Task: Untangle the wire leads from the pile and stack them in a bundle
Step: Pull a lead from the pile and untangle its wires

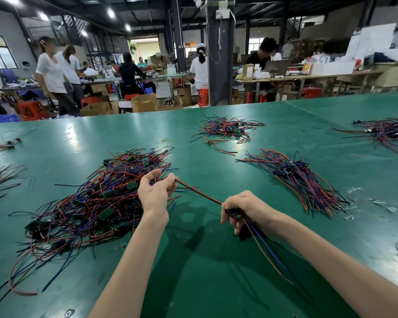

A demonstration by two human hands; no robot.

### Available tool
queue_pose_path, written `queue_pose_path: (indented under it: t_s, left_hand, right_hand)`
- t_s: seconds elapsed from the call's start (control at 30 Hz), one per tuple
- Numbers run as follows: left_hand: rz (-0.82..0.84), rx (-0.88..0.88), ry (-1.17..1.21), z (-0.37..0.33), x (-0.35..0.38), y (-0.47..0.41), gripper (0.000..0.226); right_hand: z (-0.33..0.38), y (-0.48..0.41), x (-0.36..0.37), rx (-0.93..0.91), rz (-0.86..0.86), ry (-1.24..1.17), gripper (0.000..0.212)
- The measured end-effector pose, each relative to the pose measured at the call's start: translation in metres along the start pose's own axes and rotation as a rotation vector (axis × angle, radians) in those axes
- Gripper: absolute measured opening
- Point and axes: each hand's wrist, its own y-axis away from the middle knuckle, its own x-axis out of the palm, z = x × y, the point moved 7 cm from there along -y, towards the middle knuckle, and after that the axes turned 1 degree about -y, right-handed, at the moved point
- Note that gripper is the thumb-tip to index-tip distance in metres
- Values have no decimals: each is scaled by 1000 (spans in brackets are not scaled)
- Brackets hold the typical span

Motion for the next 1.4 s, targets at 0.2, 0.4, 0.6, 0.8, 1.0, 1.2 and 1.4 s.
queue_pose_path:
  t_s: [0.2,0.4,0.6,0.8,1.0,1.2,1.4]
  left_hand:
    - [17,218,-308,-15,3,7,32]
    - [34,595,-694,-35,16,23,33]
    - [64,781,-794,-41,22,30,32]
    - [5,591,-651,-36,12,21,34]
    - [-23,-73,34,-5,0,2,36]
    - [21,-115,57,-2,5,5,32]
    - [83,-220,25,10,7,4,24]
  right_hand:
    - [-1,0,-1,2,3,-3,37]
    - [-2,0,-1,-5,6,-4,34]
    - [-3,-2,-1,-7,6,1,33]
    - [-3,-2,-2,-8,5,4,28]
    - [-3,-3,2,-11,37,-1,28]
    - [-4,-3,0,-8,41,-5,28]
    - [-3,-2,-6,-2,6,-31,29]
